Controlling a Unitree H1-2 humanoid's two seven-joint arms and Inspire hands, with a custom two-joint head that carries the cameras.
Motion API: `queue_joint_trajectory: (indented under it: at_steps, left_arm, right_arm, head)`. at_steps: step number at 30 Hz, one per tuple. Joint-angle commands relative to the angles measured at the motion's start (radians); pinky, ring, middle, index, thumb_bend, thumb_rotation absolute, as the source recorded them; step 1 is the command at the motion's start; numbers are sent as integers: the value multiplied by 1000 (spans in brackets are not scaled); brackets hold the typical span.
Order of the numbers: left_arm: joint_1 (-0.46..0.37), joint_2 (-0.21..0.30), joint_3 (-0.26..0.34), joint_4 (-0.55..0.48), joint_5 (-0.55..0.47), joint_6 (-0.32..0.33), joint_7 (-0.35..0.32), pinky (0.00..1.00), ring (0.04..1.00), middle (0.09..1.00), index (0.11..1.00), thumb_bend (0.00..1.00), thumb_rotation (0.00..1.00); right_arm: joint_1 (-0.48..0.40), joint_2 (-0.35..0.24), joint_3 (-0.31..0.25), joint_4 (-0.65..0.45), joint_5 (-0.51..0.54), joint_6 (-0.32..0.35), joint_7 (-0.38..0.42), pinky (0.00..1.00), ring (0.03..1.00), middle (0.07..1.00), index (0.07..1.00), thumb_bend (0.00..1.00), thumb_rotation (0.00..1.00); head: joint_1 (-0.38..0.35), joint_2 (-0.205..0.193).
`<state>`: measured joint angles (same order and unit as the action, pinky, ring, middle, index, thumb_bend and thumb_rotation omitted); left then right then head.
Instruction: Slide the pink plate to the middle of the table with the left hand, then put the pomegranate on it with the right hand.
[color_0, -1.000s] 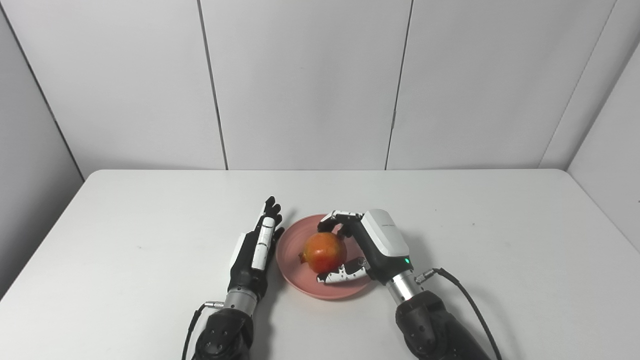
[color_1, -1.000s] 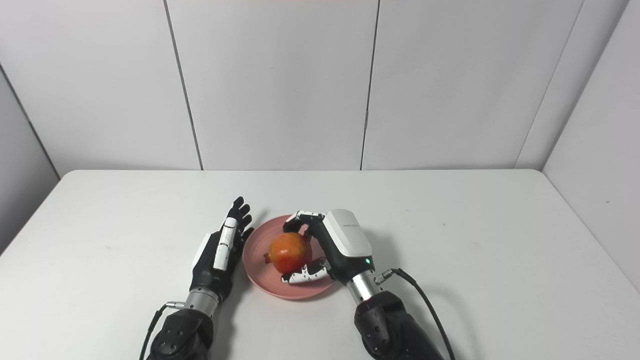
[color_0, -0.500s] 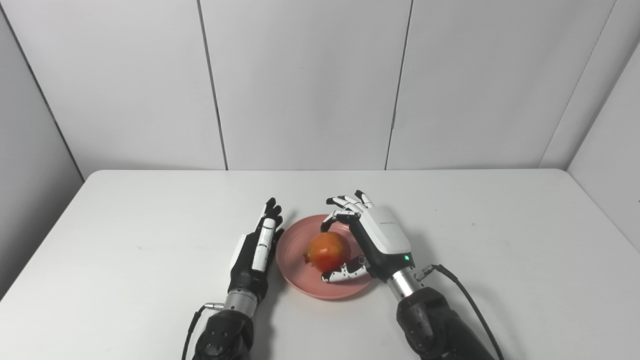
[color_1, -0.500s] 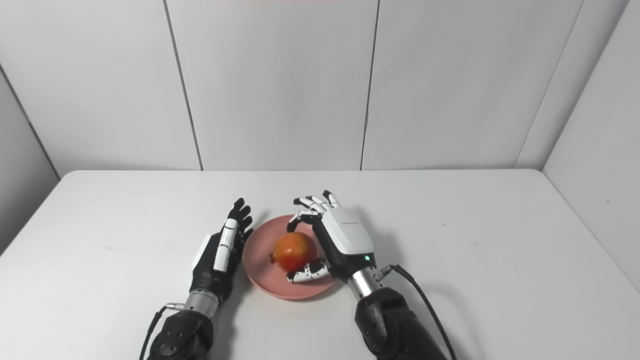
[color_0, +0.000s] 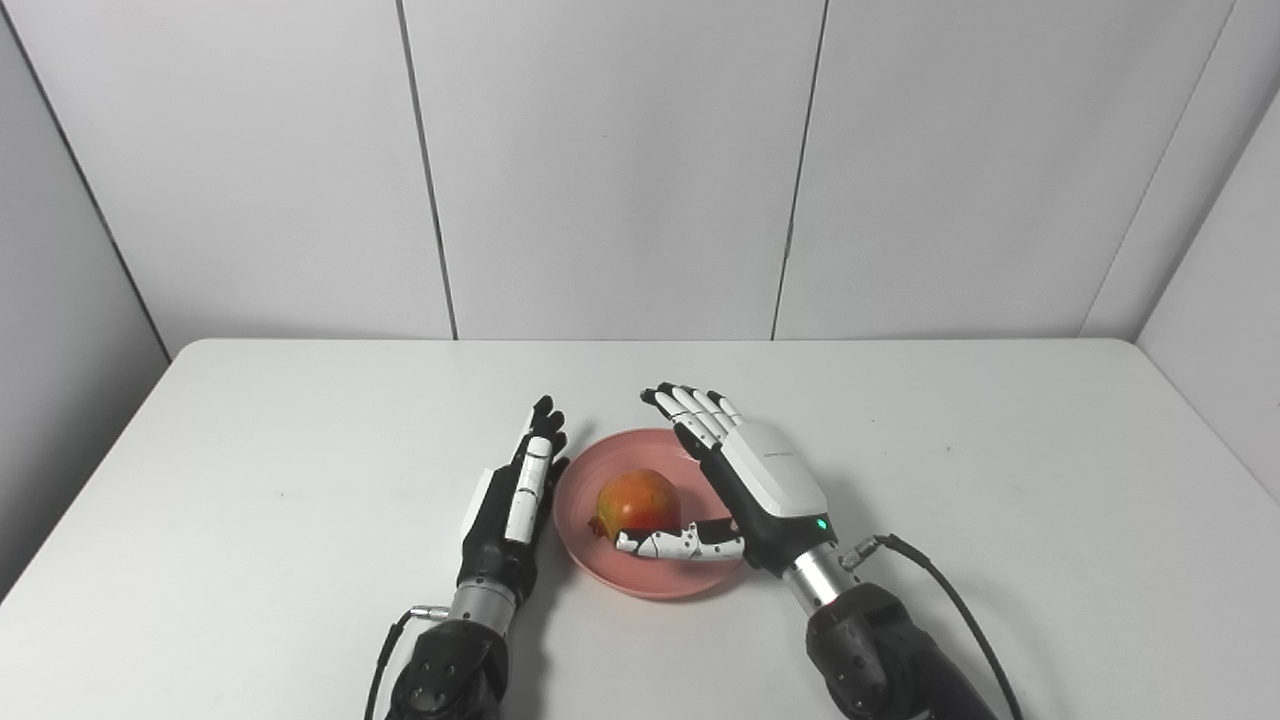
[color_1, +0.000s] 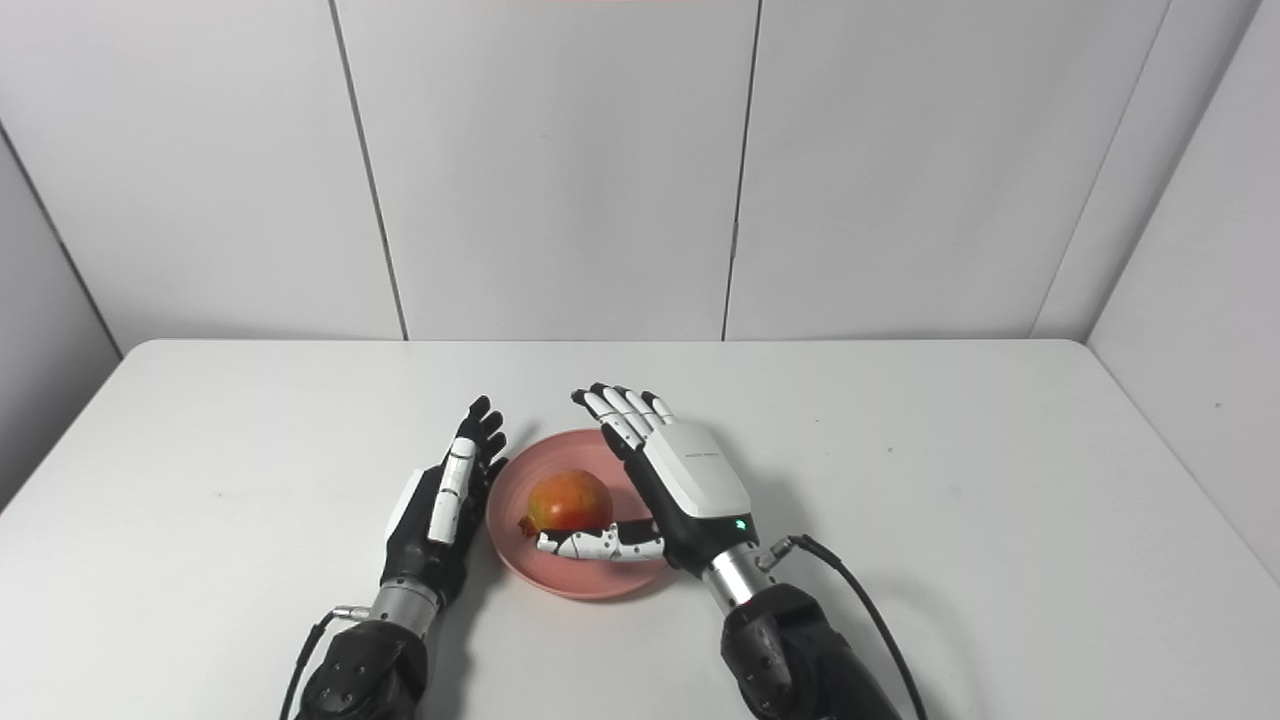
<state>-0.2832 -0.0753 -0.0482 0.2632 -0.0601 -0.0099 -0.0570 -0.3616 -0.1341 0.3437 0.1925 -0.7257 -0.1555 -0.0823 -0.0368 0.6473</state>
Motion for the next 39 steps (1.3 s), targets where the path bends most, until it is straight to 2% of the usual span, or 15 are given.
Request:
queue_joint_trajectory:
  at_steps: [1, 4, 7, 10, 12, 21, 30, 36, 39]
  left_arm:
    - [-26, -5, -2, -24, -6, -14, -9, 987, 1000, 1000, 1000, 539, 1000]
    - [-29, -4, 1, -17, -11, -21, -11, 987, 1000, 1000, 1000, 552, 1000]
    - [-31, -4, 6, -11, -16, -26, -12, 988, 1000, 1000, 1000, 561, 1000]
    - [-33, -2, 8, -9, -16, -28, -12, 989, 1000, 1000, 1000, 566, 1000]
    - [-35, 1, 10, -8, -9, -28, -8, 993, 1000, 1000, 1000, 566, 1000]
    - [-39, 11, 18, 13, 6, -69, 8, 988, 1000, 1000, 1000, 573, 1000]
    - [-46, 29, 22, 40, 41, -96, 37, 1000, 1000, 1000, 1000, 576, 1000]
    - [-45, 40, 25, 37, 45, -98, 42, 1000, 1000, 1000, 1000, 565, 1000]
    - [-46, 39, 30, 39, 44, -104, 47, 1000, 1000, 1000, 1000, 570, 1000]
  right_arm:
    - [-22, -6, -20, -47, 34, -46, -25, 1000, 995, 993, 983, 706, 765]
    - [-6, -12, -38, -72, 60, -62, -33, 1000, 1000, 1000, 998, 700, 746]
    - [9, -12, -62, -88, 100, -72, -38, 1000, 1000, 1000, 1000, 720, 793]
    - [27, -2, -101, -98, 183, -87, -36, 1000, 1000, 1000, 1000, 760, 853]
    - [36, 3, -127, -96, 237, -91, -28, 1000, 1000, 1000, 1000, 754, 854]
    - [63, 14, -210, -54, 441, -55, 36, 1000, 1000, 1000, 1000, 676, 990]
    - [58, 30, -231, 39, 489, -62, 45, 1000, 1000, 1000, 1000, 668, 1000]
    - [59, 65, -256, 57, 564, -19, 68, 1000, 1000, 1000, 1000, 752, 1000]
    - [58, 77, -267, 69, 599, -28, 78, 1000, 1000, 1000, 1000, 762, 1000]
  head:
    - [0, -1]
    - [-1, -1]
    - [-1, -2]
    - [-2, -3]
    - [-2, -2]
    - [-5, 0]
    - [-14, -6]
    - [-18, -5]
    - [-18, -3]
